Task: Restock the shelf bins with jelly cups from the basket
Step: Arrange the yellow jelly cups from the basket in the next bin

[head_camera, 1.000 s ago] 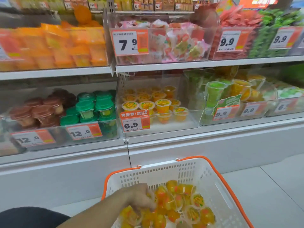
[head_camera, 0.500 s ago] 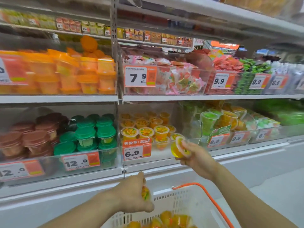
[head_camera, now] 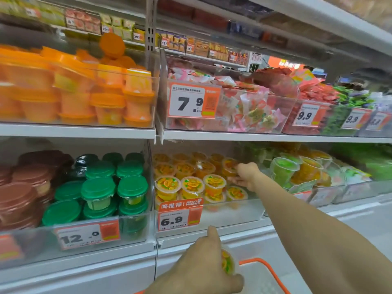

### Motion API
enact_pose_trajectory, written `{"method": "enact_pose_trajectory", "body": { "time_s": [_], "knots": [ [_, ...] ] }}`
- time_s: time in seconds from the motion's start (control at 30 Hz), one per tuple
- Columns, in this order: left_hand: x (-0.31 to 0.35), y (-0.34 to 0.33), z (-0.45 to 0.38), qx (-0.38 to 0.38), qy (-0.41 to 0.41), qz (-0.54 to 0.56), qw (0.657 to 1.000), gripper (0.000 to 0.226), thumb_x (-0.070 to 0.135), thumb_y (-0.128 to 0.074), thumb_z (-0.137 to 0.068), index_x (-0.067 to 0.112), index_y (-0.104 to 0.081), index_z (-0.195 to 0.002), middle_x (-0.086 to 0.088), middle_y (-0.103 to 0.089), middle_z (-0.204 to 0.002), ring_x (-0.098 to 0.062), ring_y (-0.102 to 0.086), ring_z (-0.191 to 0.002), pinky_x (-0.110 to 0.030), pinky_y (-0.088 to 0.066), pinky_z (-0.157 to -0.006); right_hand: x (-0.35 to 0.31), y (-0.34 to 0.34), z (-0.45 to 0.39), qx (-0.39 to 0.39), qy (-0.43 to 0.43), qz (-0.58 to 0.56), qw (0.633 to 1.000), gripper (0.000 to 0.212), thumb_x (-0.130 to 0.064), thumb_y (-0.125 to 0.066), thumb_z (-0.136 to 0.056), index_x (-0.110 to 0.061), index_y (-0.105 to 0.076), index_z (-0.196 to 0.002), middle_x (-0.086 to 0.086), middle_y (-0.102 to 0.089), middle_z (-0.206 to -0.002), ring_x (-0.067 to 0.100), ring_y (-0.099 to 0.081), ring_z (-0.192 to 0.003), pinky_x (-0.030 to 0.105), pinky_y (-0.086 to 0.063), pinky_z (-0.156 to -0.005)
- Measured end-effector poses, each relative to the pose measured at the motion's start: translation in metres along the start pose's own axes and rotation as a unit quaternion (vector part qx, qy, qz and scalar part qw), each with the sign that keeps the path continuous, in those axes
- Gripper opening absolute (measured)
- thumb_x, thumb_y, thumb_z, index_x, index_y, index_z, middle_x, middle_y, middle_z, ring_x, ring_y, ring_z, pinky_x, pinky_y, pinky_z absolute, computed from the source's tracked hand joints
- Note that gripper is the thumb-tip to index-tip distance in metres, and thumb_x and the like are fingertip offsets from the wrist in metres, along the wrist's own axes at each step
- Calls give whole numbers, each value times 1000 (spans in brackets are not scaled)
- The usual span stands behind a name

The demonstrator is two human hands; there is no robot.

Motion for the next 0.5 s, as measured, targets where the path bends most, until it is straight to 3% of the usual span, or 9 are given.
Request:
{"method": "enact_pose_trajectory", "body": {
  "time_s": [0.17,0.37,0.43,0.5],
  "knots": [
    [-7,-8,-15,-25,42,-27,998,94,61,-70,-77,16,-22,-145,-4,-54,-127,-25,-55,-119,-35,-46,-99,9,-16,-17,13,-7,36,999,19,-4,-50,-97,3,-63,-108,14,-69,-92,22,-61,-62,30,-53,-51],
    [-3,-11,-17,-11,46,-23,999,84,60,-70,-75,20,-29,-137,1,-51,-122,-22,-54,-117,-33,-46,-94,11,-17,-15,-11,2,28,1000,28,-11,-58,-94,5,-58,-117,18,-66,-112,30,-72,-80,37,-62,-61],
    [3,-9,-14,14,22,-10,1000,70,59,-70,-74,24,-34,-124,5,-48,-114,-21,-53,-114,-32,-46,-90,1,-5,1,18,35,121,992,28,-23,-54,-97,2,-58,-110,17,-67,-108,32,-73,-78,40,-63,-67],
    [7,-3,-9,53,-5,0,999,59,58,-70,-74,28,-37,-112,8,-45,-111,-17,-52,-108,-30,-45,-86,-18,10,25,90,121,255,955,35,-34,-51,-98,-1,-60,-97,15,-70,-94,32,-71,-77,40,-60,-77]
  ]
}}
Point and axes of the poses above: each hand's wrist, its own z-axis away from the middle knuckle, its own y-axis out of the back of the hand, x = y × z, the point moved 6 cm from there along -z, towards the middle knuckle
